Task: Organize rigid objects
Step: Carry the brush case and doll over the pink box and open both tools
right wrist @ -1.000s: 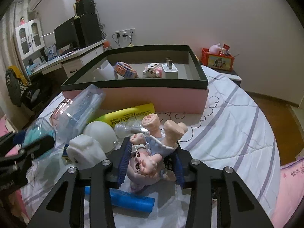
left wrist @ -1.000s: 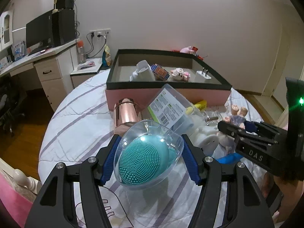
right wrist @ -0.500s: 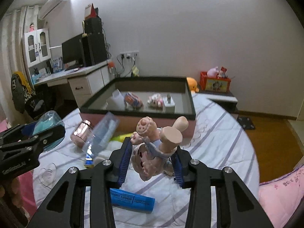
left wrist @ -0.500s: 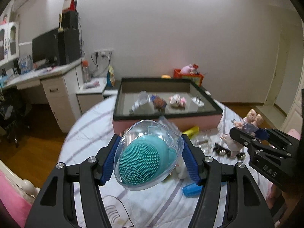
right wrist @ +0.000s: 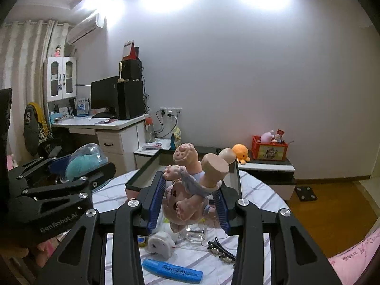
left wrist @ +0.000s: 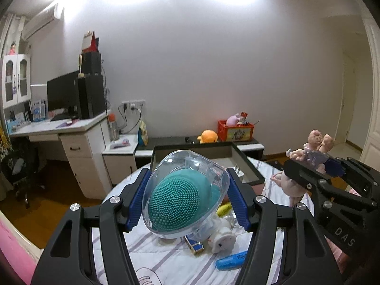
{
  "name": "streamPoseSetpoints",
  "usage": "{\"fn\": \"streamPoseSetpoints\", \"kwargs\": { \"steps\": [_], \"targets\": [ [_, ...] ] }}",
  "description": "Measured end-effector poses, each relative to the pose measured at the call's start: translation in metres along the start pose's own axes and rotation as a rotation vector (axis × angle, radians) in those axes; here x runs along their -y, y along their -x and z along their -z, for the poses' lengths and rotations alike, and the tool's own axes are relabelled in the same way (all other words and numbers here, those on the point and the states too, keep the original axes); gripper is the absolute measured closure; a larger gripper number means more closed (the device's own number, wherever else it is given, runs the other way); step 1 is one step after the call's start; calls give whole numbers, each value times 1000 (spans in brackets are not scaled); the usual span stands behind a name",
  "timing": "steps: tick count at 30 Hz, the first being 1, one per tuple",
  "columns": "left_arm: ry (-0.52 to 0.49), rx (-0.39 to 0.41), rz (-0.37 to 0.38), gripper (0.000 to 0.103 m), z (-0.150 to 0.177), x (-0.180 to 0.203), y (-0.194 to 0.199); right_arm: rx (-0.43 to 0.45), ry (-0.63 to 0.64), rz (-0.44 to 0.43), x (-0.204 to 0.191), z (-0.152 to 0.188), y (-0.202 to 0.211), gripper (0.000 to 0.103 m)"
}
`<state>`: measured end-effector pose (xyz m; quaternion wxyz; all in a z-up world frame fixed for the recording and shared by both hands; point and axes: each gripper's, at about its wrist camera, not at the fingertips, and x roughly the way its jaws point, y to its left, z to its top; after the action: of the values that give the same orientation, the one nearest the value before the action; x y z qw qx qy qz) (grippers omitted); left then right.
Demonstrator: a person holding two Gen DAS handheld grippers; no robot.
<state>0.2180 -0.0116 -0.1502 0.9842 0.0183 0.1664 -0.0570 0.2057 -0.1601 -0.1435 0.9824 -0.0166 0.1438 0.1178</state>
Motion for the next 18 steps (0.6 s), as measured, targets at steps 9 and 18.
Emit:
{"fn": "streamPoseSetpoints", "kwargs": {
  "steps": [9,18],
  "targets": [
    [-49,70,-54,39,-20,3,6,28,4,-13,-3,-10,1,62],
    [-76,73,-50,39,-31,6,-19,24,-1,-18,3,-16,-12,62]
  ]
}}
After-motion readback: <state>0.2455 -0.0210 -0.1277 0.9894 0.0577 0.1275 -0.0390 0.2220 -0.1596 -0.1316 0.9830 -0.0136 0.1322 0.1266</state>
